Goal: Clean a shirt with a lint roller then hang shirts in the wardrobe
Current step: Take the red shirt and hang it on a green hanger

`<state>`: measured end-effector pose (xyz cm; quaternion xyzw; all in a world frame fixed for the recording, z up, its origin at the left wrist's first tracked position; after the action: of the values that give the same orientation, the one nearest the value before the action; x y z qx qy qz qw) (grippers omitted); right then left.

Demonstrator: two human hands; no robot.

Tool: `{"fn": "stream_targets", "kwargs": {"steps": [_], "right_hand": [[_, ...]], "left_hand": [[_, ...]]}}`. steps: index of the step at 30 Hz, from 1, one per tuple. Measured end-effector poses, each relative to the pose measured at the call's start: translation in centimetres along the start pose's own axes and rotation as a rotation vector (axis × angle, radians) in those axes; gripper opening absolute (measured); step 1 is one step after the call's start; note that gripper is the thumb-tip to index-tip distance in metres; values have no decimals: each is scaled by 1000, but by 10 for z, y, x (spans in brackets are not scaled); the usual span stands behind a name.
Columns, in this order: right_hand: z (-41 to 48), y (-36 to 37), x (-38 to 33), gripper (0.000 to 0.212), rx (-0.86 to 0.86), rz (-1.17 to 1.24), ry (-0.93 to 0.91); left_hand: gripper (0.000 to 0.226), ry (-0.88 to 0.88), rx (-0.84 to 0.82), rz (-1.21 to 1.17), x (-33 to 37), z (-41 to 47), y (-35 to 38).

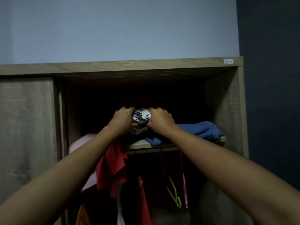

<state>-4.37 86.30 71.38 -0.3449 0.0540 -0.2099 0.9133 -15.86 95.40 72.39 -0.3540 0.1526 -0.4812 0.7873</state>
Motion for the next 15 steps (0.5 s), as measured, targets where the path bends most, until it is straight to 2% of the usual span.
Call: {"fn": "stream_targets", "kwargs": {"steps": [6, 11, 15], "right_hand": [[1, -33, 59, 42, 84, -63, 88], [-16, -45, 120, 46, 70, -166, 180], [-28, -42, 157, 68, 14, -163, 262]], "left_hand": [[66, 66, 58, -125, 57, 28, 6], [68, 143, 49, -234, 118, 43, 31], [65, 116, 7, -293, 143, 49, 56]]}}
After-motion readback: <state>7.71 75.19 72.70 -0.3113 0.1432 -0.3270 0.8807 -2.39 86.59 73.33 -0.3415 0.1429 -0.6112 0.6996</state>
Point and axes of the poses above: each hand's wrist, its own z-axis towards the middle knuckle, its own y-axis out of the palm, x = y × z, the point moved 7 cm from there along z, towards the middle knuckle, and after that the axes turned 9 degrees about -z, right-handed, at the moved point
